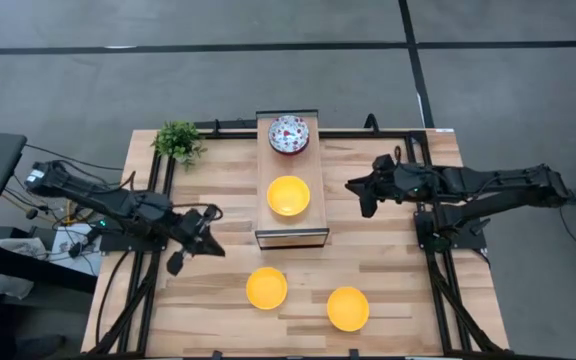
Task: Pick & Place Mini bowls
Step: Stack the left yellow bowl on the other yellow bowl on the shelf
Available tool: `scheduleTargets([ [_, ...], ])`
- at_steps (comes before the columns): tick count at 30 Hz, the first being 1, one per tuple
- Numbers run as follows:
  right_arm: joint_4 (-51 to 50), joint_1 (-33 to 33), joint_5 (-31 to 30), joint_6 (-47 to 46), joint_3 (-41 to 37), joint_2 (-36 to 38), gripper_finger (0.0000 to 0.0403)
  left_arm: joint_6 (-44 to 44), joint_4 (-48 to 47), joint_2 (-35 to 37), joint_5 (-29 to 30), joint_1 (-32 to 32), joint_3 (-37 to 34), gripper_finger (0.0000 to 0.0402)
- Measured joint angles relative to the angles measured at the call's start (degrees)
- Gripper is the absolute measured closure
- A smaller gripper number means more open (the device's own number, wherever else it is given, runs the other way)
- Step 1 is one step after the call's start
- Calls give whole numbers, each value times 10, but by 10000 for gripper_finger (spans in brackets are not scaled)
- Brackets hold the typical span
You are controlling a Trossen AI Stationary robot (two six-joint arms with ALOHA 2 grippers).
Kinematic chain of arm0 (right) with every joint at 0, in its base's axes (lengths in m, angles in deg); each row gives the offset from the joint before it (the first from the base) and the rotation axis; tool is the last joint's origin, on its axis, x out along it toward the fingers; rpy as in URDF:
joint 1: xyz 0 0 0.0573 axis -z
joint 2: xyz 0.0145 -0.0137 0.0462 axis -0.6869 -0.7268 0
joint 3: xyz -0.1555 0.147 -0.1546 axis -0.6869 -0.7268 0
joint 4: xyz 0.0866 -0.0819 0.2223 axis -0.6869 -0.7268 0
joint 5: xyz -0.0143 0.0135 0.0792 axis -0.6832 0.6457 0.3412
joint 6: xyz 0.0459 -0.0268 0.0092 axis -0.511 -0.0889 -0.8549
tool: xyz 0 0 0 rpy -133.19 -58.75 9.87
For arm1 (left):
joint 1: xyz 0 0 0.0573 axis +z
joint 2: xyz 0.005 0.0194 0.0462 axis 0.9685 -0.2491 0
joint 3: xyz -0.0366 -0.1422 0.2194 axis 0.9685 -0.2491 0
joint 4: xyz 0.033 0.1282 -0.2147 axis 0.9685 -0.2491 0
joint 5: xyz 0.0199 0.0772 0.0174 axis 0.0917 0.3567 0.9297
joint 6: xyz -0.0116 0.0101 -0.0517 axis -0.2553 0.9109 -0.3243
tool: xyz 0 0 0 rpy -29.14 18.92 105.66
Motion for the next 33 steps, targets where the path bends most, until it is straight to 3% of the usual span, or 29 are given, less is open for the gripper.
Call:
scheduleTargets([
  [7,6,0,0,33,-6,28,338,-9,-160,-89,65,-84,134,390],
  [14,1,-9,3,83,-11,53,338,-87,-307,-225,90,-102,241,390],
  [25,157,-70,3,91,-167,144,338,-227,-317,-344,66,-135,279,390],
  [33,158,-105,10,95,-220,253,338,-276,-317,-385,37,-138,286,390],
])
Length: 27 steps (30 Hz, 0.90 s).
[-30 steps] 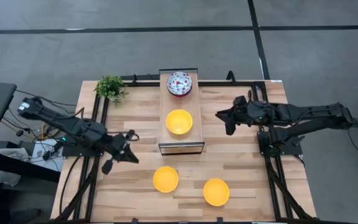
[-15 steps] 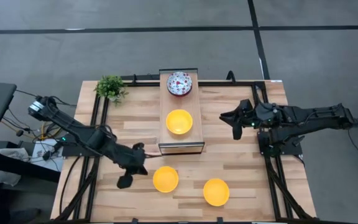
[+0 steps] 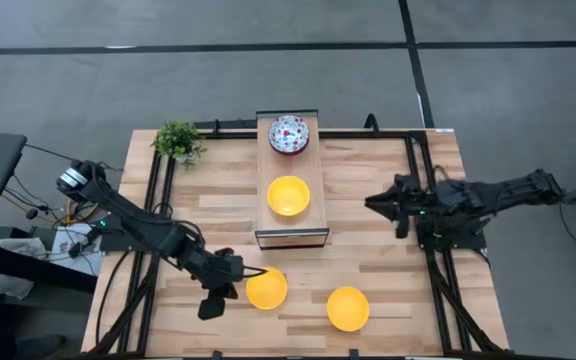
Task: Pick & Place Mini bowls
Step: Stack the left yellow bowl on the other yellow bowl on the shelf
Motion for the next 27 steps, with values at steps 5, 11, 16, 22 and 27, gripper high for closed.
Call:
scheduleTargets([
  [5,-7,-7,7,19,-20,106,338,1,2,-14,0,0,18,390],
  [11,0,-17,6,12,-74,217,338,1,1,-29,1,4,19,390],
  [16,-22,-15,-9,-49,-111,255,338,2,5,-29,3,7,19,390],
  [22,-27,-18,-8,-104,-165,240,338,2,11,-29,3,7,19,390],
  [27,24,-16,-12,-48,-169,246,338,27,14,-29,3,7,19,390],
])
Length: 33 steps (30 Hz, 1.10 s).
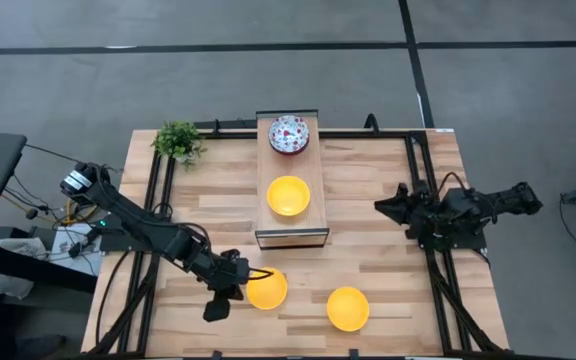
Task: Pick & Place Mini bowls
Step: Stack the left yellow bowl on the other yellow bowl on the shelf
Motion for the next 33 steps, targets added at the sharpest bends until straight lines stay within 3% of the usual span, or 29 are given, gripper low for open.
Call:
scheduleTargets([
  [9,10,1,0,34,0,-1,338,24,0,0,90,0,0,390],
  [13,7,1,0,34,0,-1,338,83,-1,0,95,-11,-4,390],
  [19,-33,1,-1,34,0,-1,338,139,-3,0,178,-51,-30,390],
  [33,-22,1,-1,29,0,-1,338,106,11,0,185,-48,-32,390],
])
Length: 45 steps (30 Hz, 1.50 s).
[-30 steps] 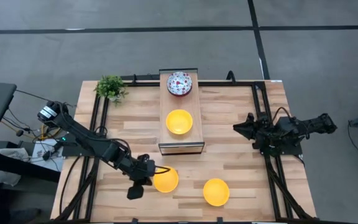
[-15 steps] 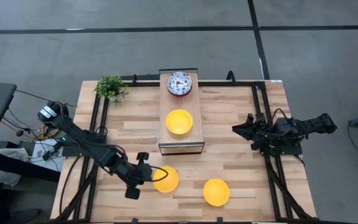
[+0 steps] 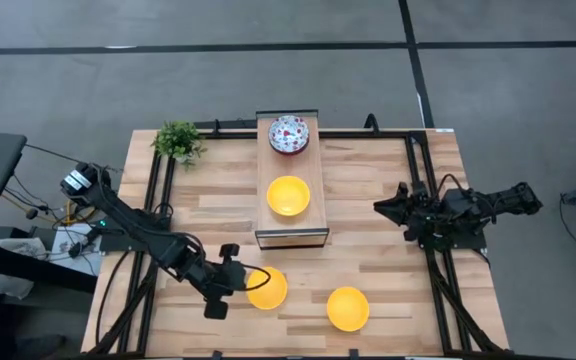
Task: Pick & Place Mini bowls
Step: Stack the left yellow bowl on the other yellow bowl on the shelf
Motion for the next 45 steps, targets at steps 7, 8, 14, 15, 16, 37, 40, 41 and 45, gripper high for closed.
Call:
scheduleTargets([
  [7,45,-1,5,69,0,0,338,13,13,0,0,0,1,390],
  [8,46,-1,5,71,0,0,338,23,13,0,0,0,1,390],
  [14,44,-1,5,74,0,0,338,52,16,0,-1,0,1,365],
  [15,45,-1,5,74,0,0,338,53,16,0,0,0,1,355],
  [16,45,-1,5,74,0,0,338,53,17,0,0,0,1,343],
  [37,46,0,4,54,0,0,338,439,49,-82,-79,-1,1,258],
  [40,46,0,4,54,0,0,338,455,55,-89,-47,4,1,258],
  [41,46,0,4,54,0,0,338,455,57,-89,-47,6,1,258],
  [45,46,0,3,54,0,0,338,454,68,-89,-103,15,1,260],
])
